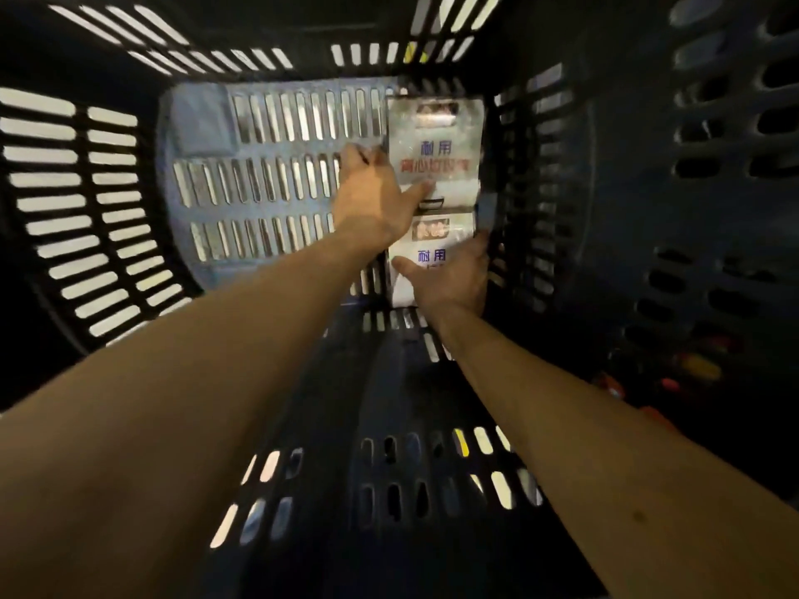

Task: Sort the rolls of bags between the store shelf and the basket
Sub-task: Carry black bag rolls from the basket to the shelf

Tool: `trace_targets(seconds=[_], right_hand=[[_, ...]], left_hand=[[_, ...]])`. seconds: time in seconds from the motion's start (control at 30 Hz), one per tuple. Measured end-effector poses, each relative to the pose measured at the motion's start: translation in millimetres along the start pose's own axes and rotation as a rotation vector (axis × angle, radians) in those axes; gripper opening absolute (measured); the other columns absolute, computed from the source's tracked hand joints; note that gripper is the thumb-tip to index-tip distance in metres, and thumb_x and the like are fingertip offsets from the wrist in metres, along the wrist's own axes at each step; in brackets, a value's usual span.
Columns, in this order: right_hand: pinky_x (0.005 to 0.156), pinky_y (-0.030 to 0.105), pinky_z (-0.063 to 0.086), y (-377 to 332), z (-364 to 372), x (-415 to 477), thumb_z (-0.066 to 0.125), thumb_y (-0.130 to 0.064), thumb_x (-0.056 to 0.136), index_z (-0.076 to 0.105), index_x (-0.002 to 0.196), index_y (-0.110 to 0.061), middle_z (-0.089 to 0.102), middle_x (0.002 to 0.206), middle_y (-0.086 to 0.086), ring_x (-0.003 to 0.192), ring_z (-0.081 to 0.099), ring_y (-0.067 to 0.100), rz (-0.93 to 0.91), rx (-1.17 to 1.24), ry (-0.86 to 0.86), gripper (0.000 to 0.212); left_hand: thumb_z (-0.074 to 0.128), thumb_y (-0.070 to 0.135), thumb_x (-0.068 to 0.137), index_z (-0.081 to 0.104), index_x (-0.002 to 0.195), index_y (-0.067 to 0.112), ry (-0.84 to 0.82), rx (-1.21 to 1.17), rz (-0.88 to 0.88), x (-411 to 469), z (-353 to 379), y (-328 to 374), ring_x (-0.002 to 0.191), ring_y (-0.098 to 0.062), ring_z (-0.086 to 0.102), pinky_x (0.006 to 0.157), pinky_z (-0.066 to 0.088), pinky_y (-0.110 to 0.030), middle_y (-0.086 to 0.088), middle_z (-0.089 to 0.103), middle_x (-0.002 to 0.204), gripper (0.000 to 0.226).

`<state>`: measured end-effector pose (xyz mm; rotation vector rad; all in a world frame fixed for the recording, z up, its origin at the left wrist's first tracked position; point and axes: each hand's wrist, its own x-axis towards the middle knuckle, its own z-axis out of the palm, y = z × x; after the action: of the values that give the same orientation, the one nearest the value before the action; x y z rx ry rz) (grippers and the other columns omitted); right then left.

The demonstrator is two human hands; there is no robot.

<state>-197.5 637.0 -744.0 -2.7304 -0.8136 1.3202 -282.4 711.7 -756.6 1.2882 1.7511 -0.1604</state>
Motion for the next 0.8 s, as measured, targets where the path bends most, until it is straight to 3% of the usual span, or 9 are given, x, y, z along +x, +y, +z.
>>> trace_targets(seconds=[0.13, 0.2, 0.27, 0.43, 0.6, 0.7, 0.8], right_hand=[[0.103, 0.037, 0.038, 1, -3, 4, 0.087, -0.036, 0.060, 0.025, 0.144, -0.014, 0.039, 0.144, 0.009, 0.133, 0.038, 0.026, 0.021, -0.008, 0.012, 0.106], [0.100, 0.036, 0.040, 2, -5, 8, 0.087, -0.040, 0.058, 0.032, 0.140, -0.011, 0.040, 0.142, 0.010, 0.132, 0.038, 0.026, 0.036, -0.047, -0.006, 0.103], [0.095, 0.037, 0.045, 4, -5, 10, 0.088, -0.041, 0.056, 0.040, 0.136, -0.013, 0.045, 0.137, 0.009, 0.127, 0.045, 0.026, 0.039, -0.029, -0.030, 0.097], [0.087, 0.039, 0.054, 10, -14, 2, 0.087, -0.027, 0.062, 0.058, 0.120, -0.014, 0.062, 0.118, 0.010, 0.106, 0.062, 0.027, 0.039, 0.170, -0.057, 0.066], [0.083, 0.046, 0.056, 1, -38, -26, 0.083, -0.040, 0.063, 0.062, 0.112, -0.023, 0.065, 0.114, 0.004, 0.101, 0.064, 0.025, 0.066, 0.190, -0.043, 0.056], [0.085, 0.045, 0.054, -9, -64, -53, 0.080, -0.045, 0.064, 0.061, 0.109, -0.026, 0.067, 0.112, 0.002, 0.101, 0.064, 0.024, 0.086, 0.171, -0.035, 0.052], [0.086, 0.041, 0.053, -18, -96, -80, 0.078, -0.040, 0.072, 0.062, 0.109, -0.027, 0.066, 0.113, 0.002, 0.102, 0.063, 0.024, 0.056, 0.148, -0.062, 0.043]], left_hand=[[0.063, 0.038, 0.087, 0.049, 0.128, 0.014, 0.119, -0.217, -0.025, 3, 9, 1, 0.114, -0.019, 0.046, 0.100, 0.044, -0.030, -0.007, 0.036, 0.127, 0.049], [0.070, 0.031, 0.083, 0.049, 0.127, 0.011, 0.123, -0.360, -0.077, 3, 10, 3, 0.108, -0.013, 0.045, 0.102, 0.042, -0.026, -0.005, 0.040, 0.126, 0.052], [0.078, 0.028, 0.075, 0.047, 0.124, 0.011, 0.109, -0.499, -0.115, 4, 9, 2, 0.109, -0.013, 0.051, 0.101, 0.045, -0.031, -0.005, 0.047, 0.125, 0.060], [0.078, 0.017, 0.074, 0.040, 0.104, 0.017, 0.059, -0.663, -0.186, -6, -10, -1, 0.094, -0.014, 0.063, 0.089, 0.053, -0.036, 0.009, 0.059, 0.090, 0.049], [0.074, 0.006, 0.077, 0.039, 0.091, 0.021, 0.038, -0.814, -0.260, -30, -63, -23, 0.090, -0.024, 0.068, 0.077, 0.058, -0.038, -0.005, 0.062, 0.099, 0.040], [0.077, 0.004, 0.074, 0.045, 0.098, 0.015, 0.076, -0.822, -0.296, -58, -99, -36, 0.088, -0.024, 0.070, 0.071, 0.059, -0.033, -0.008, 0.065, 0.101, 0.042], [0.081, 0.007, 0.067, 0.049, 0.102, 0.004, 0.061, -0.836, -0.336, -100, -134, -43, 0.090, -0.023, 0.068, 0.079, 0.058, -0.039, -0.009, 0.066, 0.101, 0.047]])
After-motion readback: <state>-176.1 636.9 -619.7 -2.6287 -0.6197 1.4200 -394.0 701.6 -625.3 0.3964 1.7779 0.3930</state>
